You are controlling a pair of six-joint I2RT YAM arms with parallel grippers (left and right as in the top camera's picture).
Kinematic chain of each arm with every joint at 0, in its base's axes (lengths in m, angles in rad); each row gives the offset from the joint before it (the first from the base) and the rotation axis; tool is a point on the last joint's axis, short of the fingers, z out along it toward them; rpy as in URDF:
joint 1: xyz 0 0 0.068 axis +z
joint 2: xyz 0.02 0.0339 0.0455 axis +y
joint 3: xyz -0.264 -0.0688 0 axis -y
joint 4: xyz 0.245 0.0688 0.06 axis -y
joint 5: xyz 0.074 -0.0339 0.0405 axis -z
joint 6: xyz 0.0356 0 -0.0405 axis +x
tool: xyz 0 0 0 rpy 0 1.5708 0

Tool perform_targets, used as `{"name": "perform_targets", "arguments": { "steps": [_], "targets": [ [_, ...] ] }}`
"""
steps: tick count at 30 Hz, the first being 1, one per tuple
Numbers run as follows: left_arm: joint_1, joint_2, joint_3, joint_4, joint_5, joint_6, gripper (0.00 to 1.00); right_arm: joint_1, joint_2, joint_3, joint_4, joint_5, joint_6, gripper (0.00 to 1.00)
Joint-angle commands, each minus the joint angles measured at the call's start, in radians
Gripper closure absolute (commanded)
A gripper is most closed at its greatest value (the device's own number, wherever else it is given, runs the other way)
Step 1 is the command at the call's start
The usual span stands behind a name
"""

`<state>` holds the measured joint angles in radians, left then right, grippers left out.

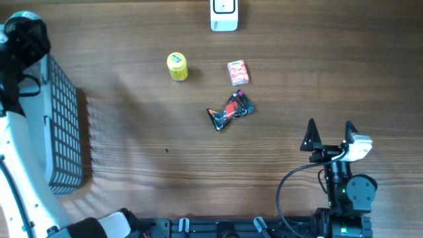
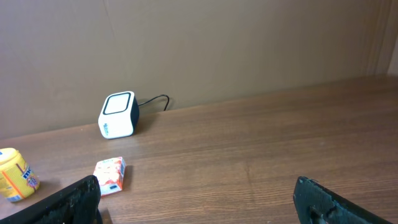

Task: Scan the item barcode
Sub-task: 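Lift the tin can out of the basket and carry it toward the scanner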

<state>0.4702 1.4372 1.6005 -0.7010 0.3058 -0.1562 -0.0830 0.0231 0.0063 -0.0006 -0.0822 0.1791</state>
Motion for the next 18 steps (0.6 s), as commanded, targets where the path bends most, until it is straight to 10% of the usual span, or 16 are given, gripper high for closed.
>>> {"name": "perform_targets", "arguments": {
  "steps": [1, 18],
  "targets": [
    [-0.051, -0.035, 0.031, 0.019, 0.019, -0.01, 0.37, 0.005, 0.002, -0.001, 0.003, 0.0, 0.007, 0.0],
    [-0.318, -0.031, 0.031, 0.082, 0.015, -0.009, 0.39, 0.005, 0.002, -0.001, 0.003, 0.0, 0.007, 0.0]
  ]
}}
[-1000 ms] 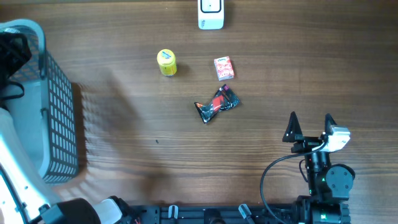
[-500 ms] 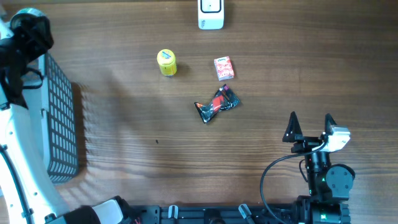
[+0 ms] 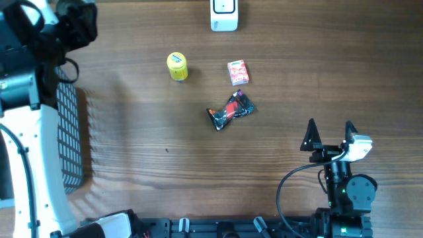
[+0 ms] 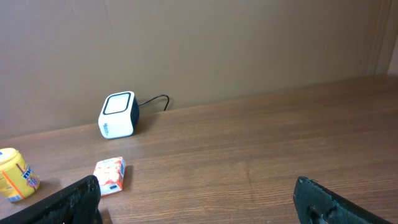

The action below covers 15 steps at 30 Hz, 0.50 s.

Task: Scan the item barcode
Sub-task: 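Lift the tin can out of the basket and carry it toward the scanner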

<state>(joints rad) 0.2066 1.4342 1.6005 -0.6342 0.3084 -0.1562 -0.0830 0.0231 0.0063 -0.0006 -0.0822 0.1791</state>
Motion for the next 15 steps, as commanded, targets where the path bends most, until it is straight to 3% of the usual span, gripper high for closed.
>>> {"name": "perform_targets", "arguments": {
  "steps": [1, 9, 15],
  "targets": [
    [-0.064, -0.027, 0.031, 0.014, 0.012, -0.009, 0.39, 0.005, 0.002, -0.001, 0.003, 0.0, 0.006, 0.0],
    [-0.219, 0.013, 0.03, -0.014, 0.01, -0.009, 0.4, 0.005, 0.002, -0.001, 0.003, 0.0, 0.006, 0.0],
    [-0.345, 0.092, 0.03, -0.124, -0.094, -0.008, 0.4, 0.005, 0.002, -0.001, 0.003, 0.0, 0.007, 0.0]
  ]
}}
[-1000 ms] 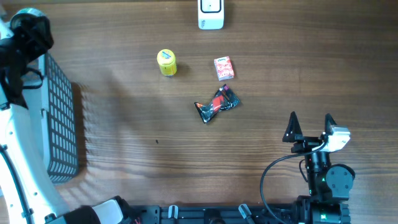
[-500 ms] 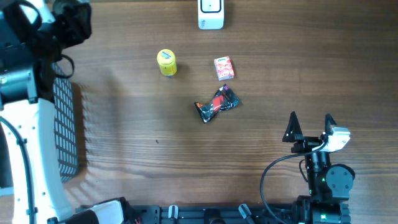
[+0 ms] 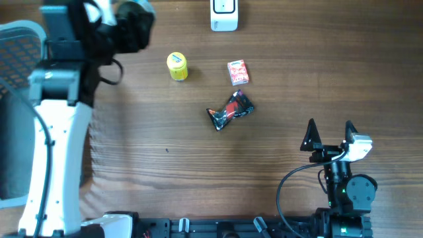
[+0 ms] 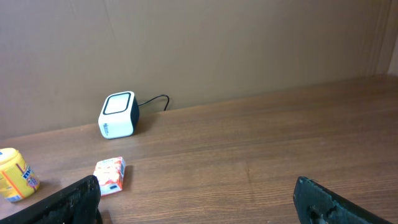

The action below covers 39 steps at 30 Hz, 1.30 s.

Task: Scan the item barcode

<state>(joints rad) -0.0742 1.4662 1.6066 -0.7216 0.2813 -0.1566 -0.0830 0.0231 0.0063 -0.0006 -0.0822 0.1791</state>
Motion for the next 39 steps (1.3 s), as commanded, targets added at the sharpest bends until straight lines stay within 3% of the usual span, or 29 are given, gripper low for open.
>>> {"name": "perform_targets", "arguments": {
  "steps": [1, 12, 18, 25, 39],
  "targets": [
    [-0.09, 0.081, 0.024, -0.059, -0.08, -0.008, 0.41, 0.005, 0.002, -0.001, 0.003, 0.0, 0.007, 0.0],
    [-0.267, 0.24, 0.024, -0.165, -0.105, 0.003, 0.38, 0.005, 0.002, -0.001, 0.003, 0.0, 0.006, 0.0],
    [-0.317, 0.289, 0.021, -0.321, -0.187, 0.075, 0.39, 0.005, 0.002, -0.001, 0.003, 0.0, 0.007, 0.0],
    [-0.322, 0.29, 0.013, -0.395, -0.192, 0.179, 0.42, 0.005, 0.002, -0.001, 0.003, 0.0, 0.006, 0.0],
    [-0.323, 0.29, 0.013, -0.455, 0.063, 0.45, 0.41, 0.005, 0.002, -0.001, 0.003, 0.0, 0.006, 0.0]
  ]
}}
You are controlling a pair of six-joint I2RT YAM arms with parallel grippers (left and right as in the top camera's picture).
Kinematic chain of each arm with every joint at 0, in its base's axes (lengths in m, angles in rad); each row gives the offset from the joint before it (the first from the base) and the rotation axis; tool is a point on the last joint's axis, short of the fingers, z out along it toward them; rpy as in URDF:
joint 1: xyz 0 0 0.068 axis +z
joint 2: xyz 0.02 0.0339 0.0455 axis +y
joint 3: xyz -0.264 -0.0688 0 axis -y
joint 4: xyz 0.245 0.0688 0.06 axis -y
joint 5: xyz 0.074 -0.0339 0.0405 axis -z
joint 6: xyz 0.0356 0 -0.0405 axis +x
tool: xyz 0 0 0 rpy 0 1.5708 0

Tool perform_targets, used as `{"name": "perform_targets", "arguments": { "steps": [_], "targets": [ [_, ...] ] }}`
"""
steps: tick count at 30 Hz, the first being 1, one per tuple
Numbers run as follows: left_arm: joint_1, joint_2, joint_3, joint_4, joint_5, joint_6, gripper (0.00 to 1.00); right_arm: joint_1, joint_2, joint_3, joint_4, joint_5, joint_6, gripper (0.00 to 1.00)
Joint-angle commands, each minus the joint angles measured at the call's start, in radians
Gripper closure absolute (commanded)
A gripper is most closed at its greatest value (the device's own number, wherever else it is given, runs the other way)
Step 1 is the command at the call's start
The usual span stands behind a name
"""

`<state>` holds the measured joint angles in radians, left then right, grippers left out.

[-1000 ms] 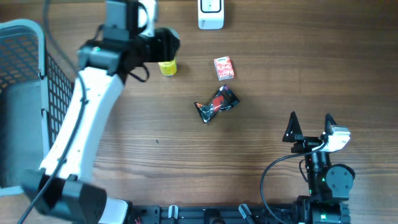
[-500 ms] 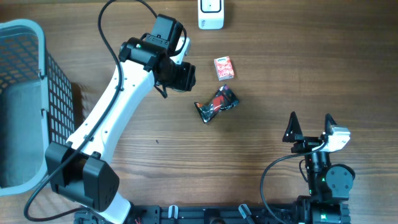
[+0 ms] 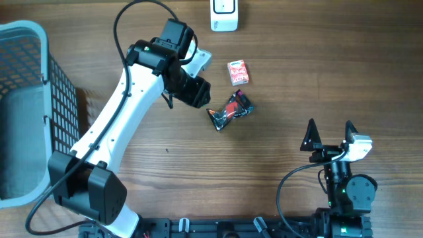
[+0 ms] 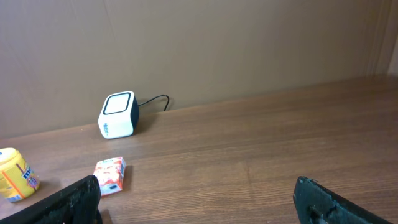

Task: Scan the item barcode

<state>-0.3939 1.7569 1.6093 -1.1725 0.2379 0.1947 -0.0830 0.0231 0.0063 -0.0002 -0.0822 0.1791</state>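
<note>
The white barcode scanner [image 3: 224, 15] stands at the table's far edge, also seen as the scanner [image 4: 118, 114] in the right wrist view. A small red-orange box [image 3: 237, 72] lies near it, and a black-and-red packet [image 3: 230, 110] lies at mid-table. The yellow can [image 4: 15, 183] shows only in the right wrist view; the left arm covers it from overhead. My left gripper [image 3: 197, 92] hangs just left of the packet, its fingers hidden. My right gripper [image 3: 328, 132] stands open and empty at the near right.
A grey-blue mesh basket [image 3: 63, 119] fills the left side of the table. The left arm stretches diagonally from the near left to mid-table. A brown wall rises behind the scanner, whose black cable [image 4: 155, 99] runs along it.
The left arm was by the table's far left corner; now it reaches over the middle, its gripper beside the packet and covering the yellow can from overhead. The right arm and the items are unchanged.
The left arm's head first sat at the far left over the basket. It then stood further right along the far edge at each moment, and now hangs over the items at mid-table. The right gripper stayed open at the near right throughout.
</note>
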Motion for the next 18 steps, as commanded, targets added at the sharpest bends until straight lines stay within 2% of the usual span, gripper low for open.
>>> {"name": "perform_targets", "arguments": {
  "steps": [1, 8, 18],
  "targets": [
    [-0.003, 0.0, 0.01, -0.008, 0.111, 0.113, 0.41, 0.005, 0.002, -0.001, 0.003, 0.0, 0.006, 0.0],
    [-0.003, 0.0, 0.01, -0.061, 0.127, 0.169, 0.41, 0.005, 0.002, -0.001, 0.003, 0.0, 0.007, 0.0],
    [-0.003, 0.0, 0.01, -0.068, 0.378, 0.275, 0.4, 0.005, 0.002, -0.001, 0.003, 0.0, 0.006, 0.0]
  ]
}}
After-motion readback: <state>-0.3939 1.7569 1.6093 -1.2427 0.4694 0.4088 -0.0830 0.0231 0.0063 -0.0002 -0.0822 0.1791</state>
